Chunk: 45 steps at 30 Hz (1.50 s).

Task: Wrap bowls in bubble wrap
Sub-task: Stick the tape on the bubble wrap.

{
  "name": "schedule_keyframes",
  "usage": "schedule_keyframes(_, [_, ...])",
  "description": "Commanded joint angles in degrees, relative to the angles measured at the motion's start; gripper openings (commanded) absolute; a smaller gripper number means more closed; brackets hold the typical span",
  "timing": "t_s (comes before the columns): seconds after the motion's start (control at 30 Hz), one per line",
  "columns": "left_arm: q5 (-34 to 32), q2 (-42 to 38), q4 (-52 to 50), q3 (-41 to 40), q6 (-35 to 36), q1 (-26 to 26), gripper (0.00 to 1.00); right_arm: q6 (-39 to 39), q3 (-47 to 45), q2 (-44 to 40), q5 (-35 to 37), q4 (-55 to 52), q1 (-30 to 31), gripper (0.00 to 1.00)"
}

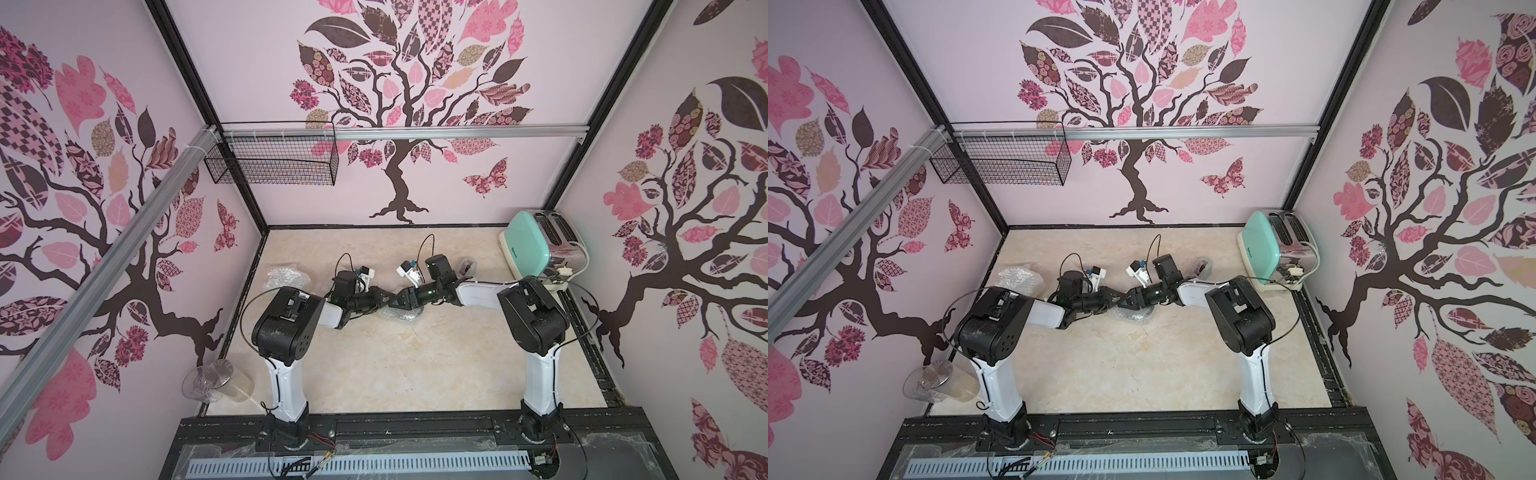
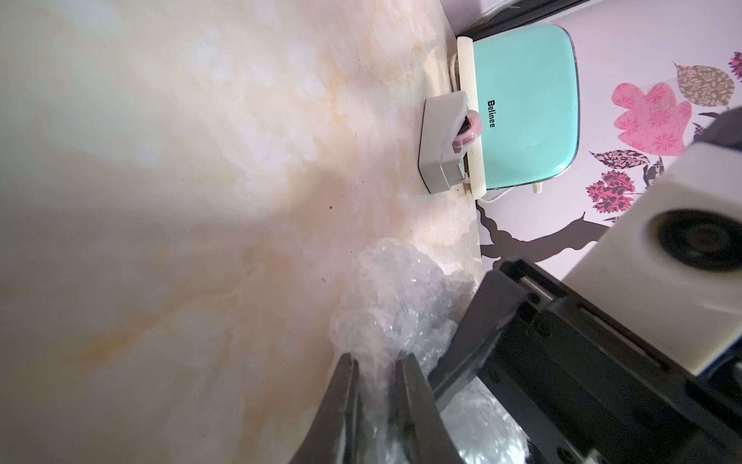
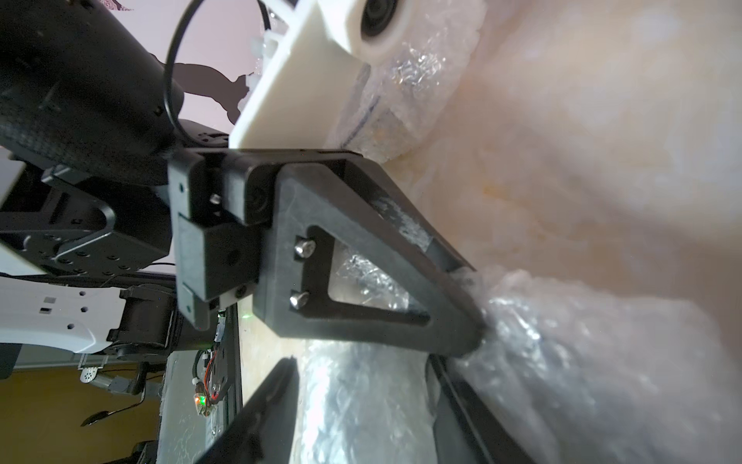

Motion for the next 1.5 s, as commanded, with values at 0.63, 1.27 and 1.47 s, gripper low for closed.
schedule_keyframes(0.63, [-8.59, 0.33, -2.99, -2.04, 3.10, -5.23, 0.00, 7.10, -5.02, -2.32, 11.10, -4.77, 0.93, 0.59])
schedule_keyframes(1.27, [-13.11, -3.15, 1.18, -6.39, 3.51, -5.98, 0.00, 17.49, -6.25, -7.32, 22.82, -10.46, 0.92, 0.63])
schedule_keyframes(1.47, [-13.99, -4.39, 2.39, -7.78, 3.52, -6.18, 0.00, 18.50, -7.11, -9.75, 26.51, -10.54, 0.98, 0.64])
